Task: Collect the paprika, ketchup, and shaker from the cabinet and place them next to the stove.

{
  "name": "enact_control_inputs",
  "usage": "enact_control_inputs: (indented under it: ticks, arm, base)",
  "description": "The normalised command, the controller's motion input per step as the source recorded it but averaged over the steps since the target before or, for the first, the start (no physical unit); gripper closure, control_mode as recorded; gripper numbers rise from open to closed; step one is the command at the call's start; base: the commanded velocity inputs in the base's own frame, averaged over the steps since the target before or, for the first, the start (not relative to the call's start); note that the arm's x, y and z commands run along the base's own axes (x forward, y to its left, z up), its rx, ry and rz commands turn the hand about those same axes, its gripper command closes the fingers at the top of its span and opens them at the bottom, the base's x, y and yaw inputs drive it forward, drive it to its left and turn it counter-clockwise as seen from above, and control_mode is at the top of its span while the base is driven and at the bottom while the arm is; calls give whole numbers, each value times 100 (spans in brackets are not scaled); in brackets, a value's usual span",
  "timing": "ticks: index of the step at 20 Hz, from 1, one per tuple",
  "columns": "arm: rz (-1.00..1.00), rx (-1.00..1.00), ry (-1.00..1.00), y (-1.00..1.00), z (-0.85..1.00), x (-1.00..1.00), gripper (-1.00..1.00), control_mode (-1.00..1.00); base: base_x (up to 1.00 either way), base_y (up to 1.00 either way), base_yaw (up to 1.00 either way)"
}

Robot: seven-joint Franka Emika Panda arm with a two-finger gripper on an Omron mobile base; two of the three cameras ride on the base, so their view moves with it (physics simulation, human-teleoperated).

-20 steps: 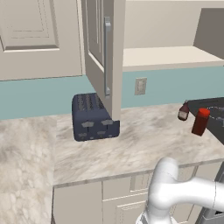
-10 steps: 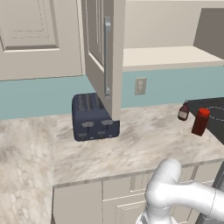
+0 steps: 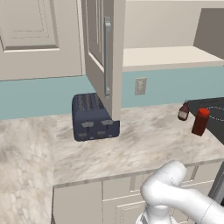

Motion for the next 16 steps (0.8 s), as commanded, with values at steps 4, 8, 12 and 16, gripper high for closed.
enact_control_inputs:
  ticks: [4,8,12,16]
  arm:
    - [-11,0,0,99,13,-24,-100,-100]
    - [-12,0,0,100,8,-12,-100,-100]
    - [-13,0,0,100,23,-1,-100,-100]
    - [-14,4,0,88,55,12,-100,-100]
  base:
    - [0,0,0]
    - [0,0,0]
    - [0,0,0]
    - [0,0,0]
